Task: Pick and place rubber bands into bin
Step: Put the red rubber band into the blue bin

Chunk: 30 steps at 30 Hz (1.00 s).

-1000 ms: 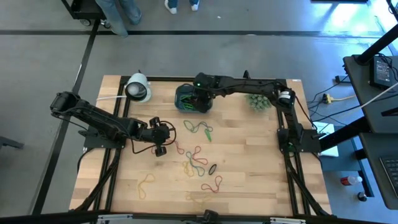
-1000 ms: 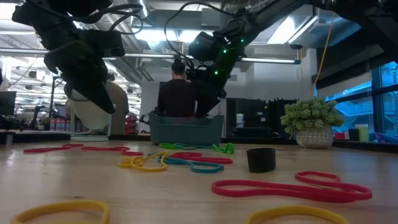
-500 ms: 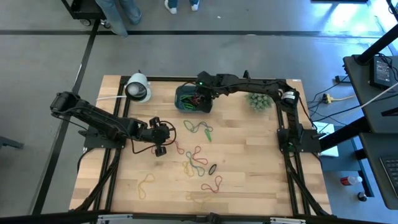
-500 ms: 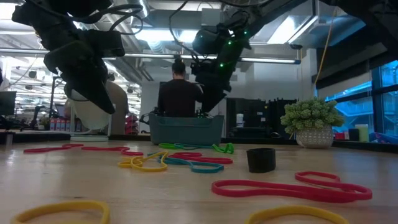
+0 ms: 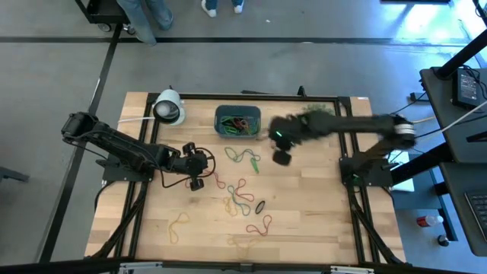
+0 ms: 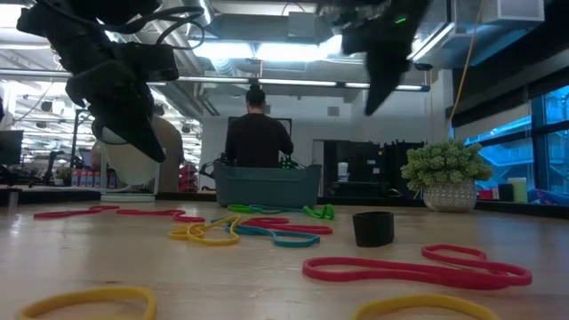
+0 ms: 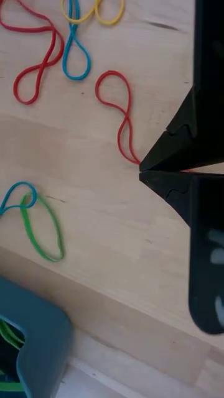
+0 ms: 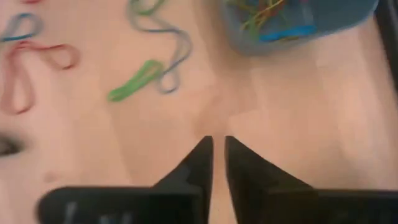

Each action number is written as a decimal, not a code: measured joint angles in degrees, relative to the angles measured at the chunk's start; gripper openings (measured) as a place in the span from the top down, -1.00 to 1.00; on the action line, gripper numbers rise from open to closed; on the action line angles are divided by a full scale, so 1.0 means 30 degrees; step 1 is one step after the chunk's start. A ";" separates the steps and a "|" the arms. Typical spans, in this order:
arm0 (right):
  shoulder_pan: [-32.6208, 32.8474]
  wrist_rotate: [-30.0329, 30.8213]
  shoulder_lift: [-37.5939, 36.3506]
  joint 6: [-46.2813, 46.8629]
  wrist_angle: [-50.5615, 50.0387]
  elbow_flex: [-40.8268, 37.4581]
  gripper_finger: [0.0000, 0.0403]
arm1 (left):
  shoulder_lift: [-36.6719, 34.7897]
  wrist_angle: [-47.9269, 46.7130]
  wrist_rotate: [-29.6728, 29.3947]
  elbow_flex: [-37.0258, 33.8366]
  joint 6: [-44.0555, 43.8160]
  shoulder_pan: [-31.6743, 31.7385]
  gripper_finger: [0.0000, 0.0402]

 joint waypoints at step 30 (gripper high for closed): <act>0.5538 0.4266 -0.8660 0.6558 1.2956 -1.6056 0.90 | 0.6097 0.1608 0.4659 0.2653 0.2002 0.2076 0.21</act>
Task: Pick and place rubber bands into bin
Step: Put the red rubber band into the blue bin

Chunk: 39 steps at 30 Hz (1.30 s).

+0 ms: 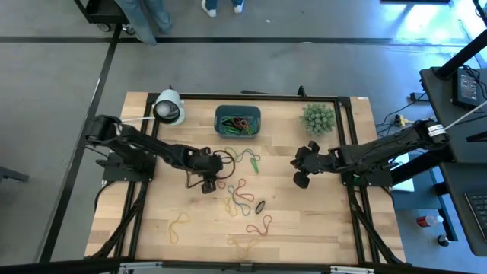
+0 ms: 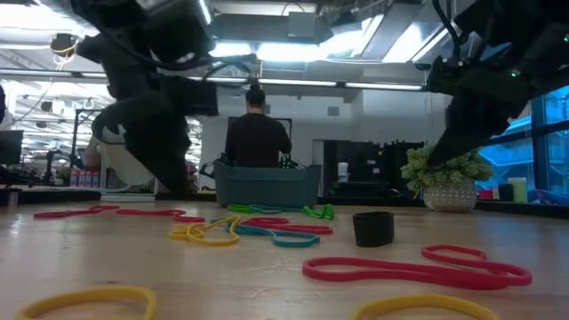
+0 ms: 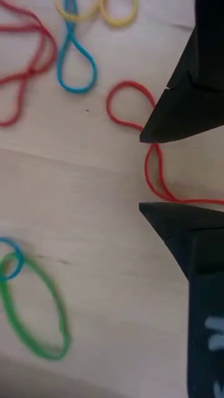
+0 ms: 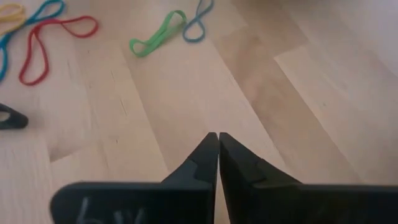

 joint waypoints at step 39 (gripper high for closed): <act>0.0000 -0.0168 0.0007 -0.1701 0.0946 0.0000 0.91 | 0.2568 -0.9316 -0.0715 1.4820 0.8481 0.8068 0.99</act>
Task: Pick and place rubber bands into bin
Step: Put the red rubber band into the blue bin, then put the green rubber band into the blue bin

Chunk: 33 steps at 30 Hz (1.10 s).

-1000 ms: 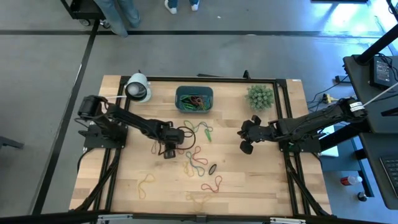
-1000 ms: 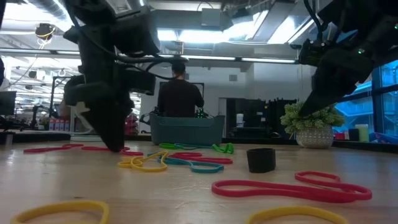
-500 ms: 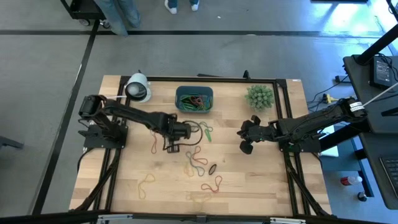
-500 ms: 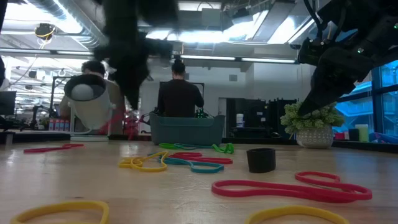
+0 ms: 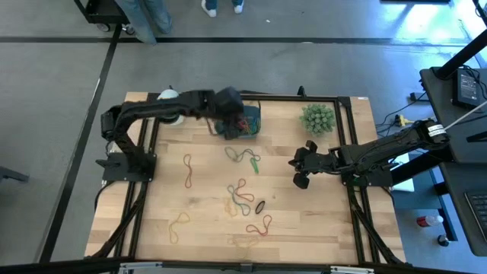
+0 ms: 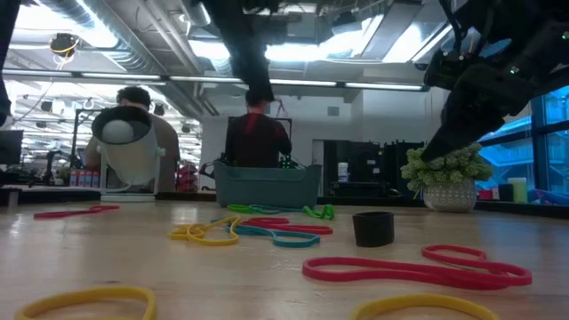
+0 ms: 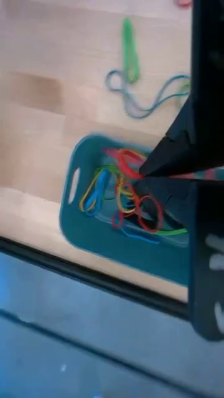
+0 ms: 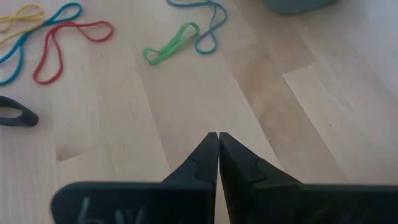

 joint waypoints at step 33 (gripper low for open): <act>-0.0007 0.0000 0.0007 -0.0160 0.0140 0.0007 0.91 | 0.3051 -0.3314 0.2280 -0.0024 -0.3782 0.3583 0.42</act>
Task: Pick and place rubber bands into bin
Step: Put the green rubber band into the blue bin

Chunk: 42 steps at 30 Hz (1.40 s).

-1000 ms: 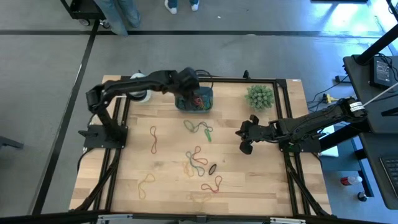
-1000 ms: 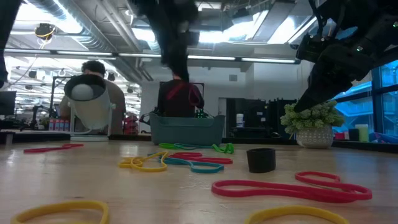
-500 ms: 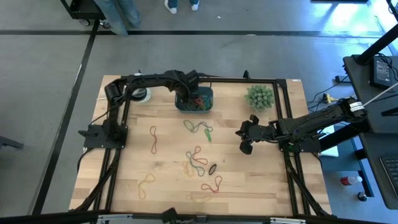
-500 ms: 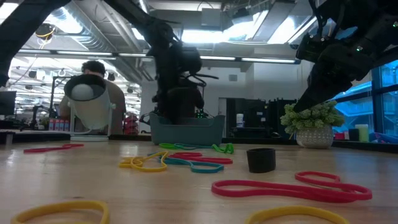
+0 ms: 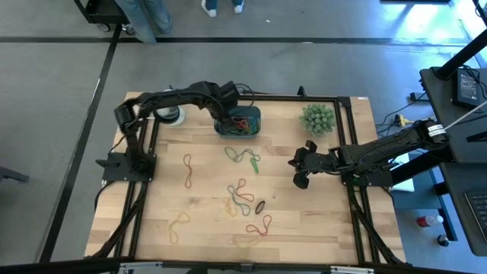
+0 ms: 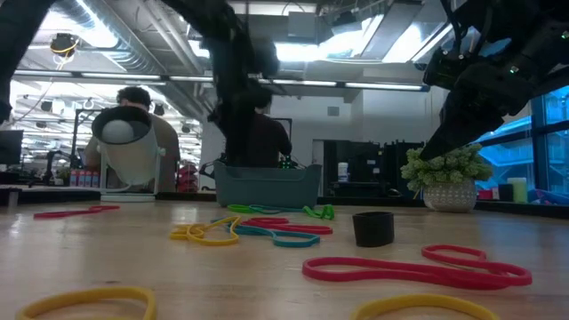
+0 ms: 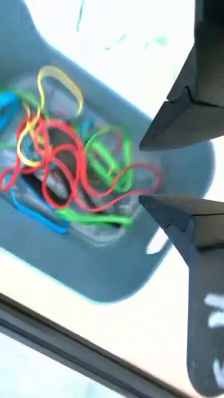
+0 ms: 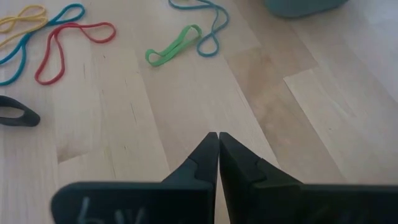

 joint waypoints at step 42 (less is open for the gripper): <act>-0.0036 0.0033 0.4813 0.0238 0.2655 0.3943 0.99 | -1.0714 0.9938 -0.7111 -1.8429 -0.5656 -1.5761 1.00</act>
